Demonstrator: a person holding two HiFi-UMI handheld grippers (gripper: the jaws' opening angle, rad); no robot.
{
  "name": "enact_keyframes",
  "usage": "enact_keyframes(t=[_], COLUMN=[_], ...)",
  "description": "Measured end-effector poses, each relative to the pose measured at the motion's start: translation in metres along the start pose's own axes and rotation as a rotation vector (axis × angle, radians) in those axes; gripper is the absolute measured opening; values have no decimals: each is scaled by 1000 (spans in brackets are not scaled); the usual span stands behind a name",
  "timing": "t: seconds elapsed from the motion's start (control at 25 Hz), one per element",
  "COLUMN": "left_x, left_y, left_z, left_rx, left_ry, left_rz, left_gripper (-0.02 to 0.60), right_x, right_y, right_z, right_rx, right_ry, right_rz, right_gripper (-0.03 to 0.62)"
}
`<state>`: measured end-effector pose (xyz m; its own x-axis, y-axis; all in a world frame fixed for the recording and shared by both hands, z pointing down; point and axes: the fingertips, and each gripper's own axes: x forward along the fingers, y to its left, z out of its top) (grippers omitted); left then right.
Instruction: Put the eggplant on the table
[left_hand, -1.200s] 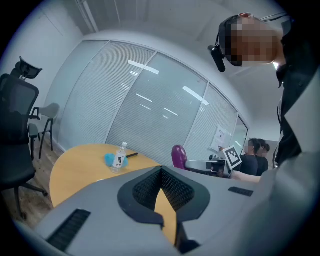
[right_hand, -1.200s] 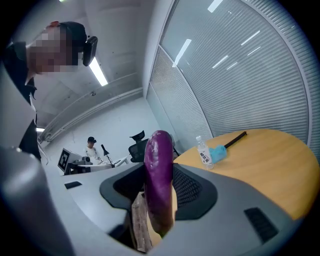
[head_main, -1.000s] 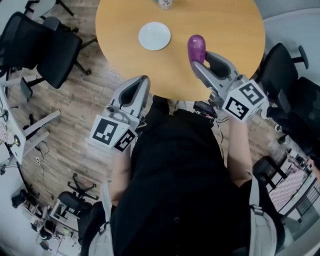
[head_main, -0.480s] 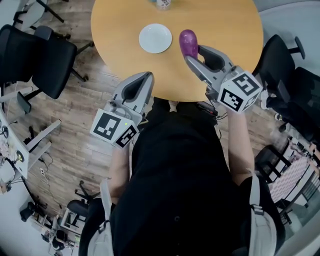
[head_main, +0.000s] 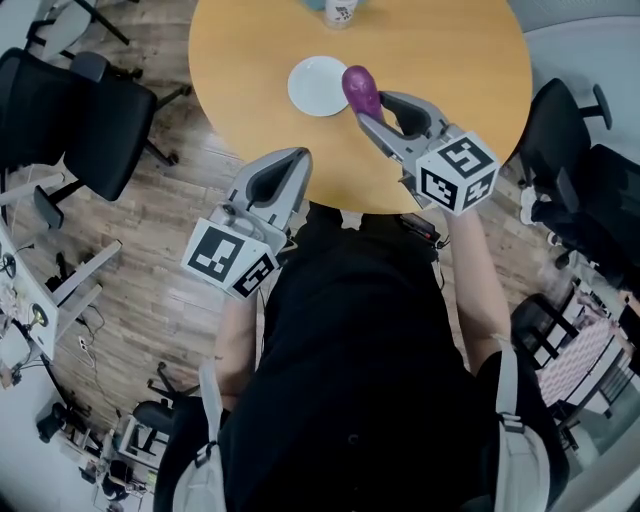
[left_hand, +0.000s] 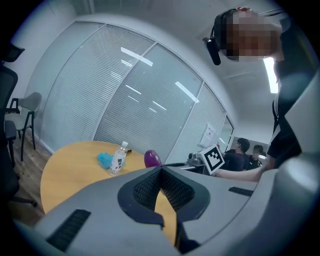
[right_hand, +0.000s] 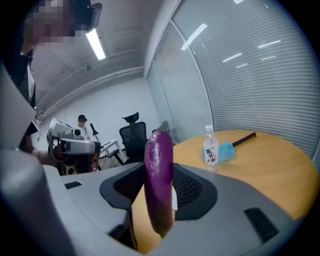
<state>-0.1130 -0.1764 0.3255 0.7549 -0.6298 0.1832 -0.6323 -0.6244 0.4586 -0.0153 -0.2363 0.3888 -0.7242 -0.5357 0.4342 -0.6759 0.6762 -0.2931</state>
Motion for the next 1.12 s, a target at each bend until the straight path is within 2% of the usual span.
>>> enact_keyframes(t=[0.64,1.12], left_x=[-16,-41], left_y=[31,46], left_z=[0,-21], left_rx=[-33,-76], left_ry=[-6,9], left_rz=[78,138], left_gripper=[12,12], right_x=[81,124], right_y=[-28,-38], right_z=[-60,-96], right_rx=[-263,-362], right_ry=[272,396], right_rz=[-72,-73], right_gripper=[187,187])
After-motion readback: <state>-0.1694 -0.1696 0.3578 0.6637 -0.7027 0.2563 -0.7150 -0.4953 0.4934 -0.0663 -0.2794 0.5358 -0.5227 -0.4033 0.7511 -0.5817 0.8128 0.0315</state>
